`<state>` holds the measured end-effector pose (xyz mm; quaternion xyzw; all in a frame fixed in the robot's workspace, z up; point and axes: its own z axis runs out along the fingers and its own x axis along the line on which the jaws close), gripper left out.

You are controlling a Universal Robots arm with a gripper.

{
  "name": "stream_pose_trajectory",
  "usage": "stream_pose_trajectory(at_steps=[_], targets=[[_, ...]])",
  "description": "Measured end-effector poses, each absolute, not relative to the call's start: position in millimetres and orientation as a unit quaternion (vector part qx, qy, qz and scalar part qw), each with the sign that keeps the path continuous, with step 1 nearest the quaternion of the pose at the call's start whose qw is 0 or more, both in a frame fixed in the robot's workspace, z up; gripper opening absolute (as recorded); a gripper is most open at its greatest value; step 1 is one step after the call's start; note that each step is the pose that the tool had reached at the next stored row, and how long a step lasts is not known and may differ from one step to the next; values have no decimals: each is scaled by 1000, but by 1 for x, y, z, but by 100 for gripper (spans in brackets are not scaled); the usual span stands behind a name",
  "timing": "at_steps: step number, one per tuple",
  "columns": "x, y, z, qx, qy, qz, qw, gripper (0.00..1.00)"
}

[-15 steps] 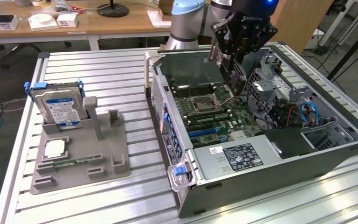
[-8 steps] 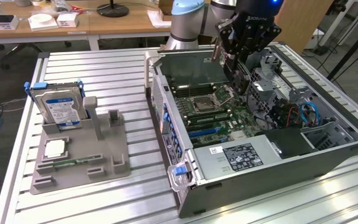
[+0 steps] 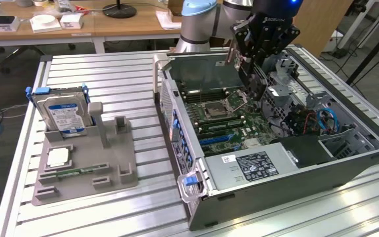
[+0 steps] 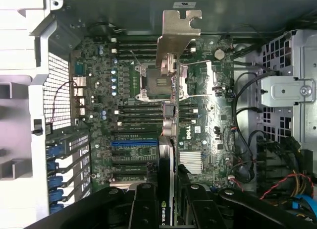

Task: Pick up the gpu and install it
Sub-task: 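Pick up the gpu and move the gpu toward the slot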

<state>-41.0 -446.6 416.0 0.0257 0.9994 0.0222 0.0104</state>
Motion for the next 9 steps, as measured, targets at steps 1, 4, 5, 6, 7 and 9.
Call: stream_pose_trajectory(at_steps=[1,4,5,6,7,9], targets=[[-40,-447,416,26,999,22,10,26],[-36,-447,416,26,999,22,10,26],[-34,-447,416,26,999,22,10,26],[-33,-447,416,26,999,22,10,26],[-32,-447,416,26,999,22,10,26],[-30,-447,416,26,999,22,10,26]])
